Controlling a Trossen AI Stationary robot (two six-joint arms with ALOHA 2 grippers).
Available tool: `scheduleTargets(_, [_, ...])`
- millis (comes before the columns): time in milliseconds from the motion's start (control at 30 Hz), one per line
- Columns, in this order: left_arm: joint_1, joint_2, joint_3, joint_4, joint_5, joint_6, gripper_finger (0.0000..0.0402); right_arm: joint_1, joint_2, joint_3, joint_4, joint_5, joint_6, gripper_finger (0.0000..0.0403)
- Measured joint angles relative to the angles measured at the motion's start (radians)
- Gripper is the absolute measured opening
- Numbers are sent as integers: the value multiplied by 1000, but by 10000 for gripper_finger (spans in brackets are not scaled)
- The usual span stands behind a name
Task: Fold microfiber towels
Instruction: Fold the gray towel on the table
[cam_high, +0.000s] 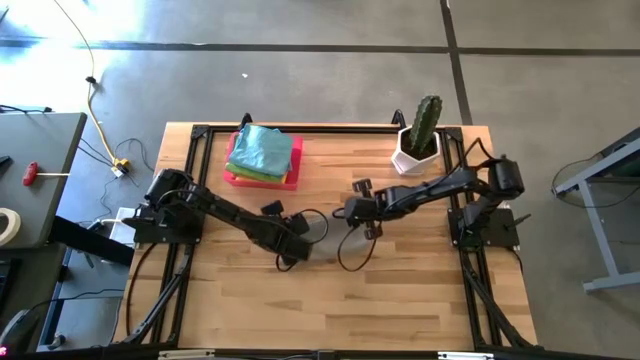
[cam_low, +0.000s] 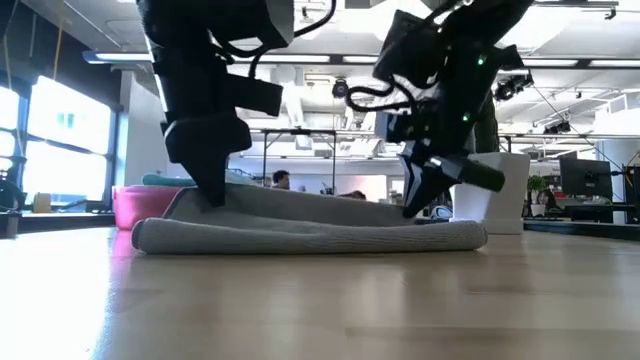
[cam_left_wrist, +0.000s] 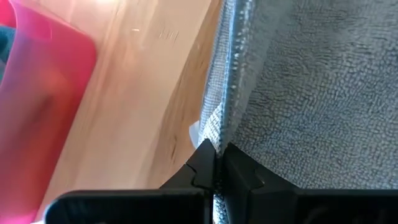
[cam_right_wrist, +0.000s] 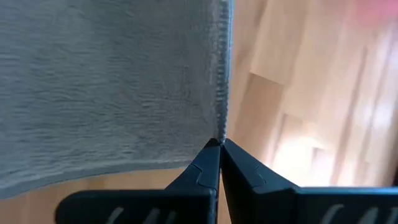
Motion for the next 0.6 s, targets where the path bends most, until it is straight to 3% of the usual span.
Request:
scheduleTargets(333, [28,0,0,9,-8,12,6,-15,12,0,8,18,-7,4])
scheduleTargets(467, [27,0,0,7,-66,5,22,-14,12,0,16,-8,-6,45])
scheduleTargets(600, [27,0,0,-1,-51,5,60,-14,11,1,16,5,35,110])
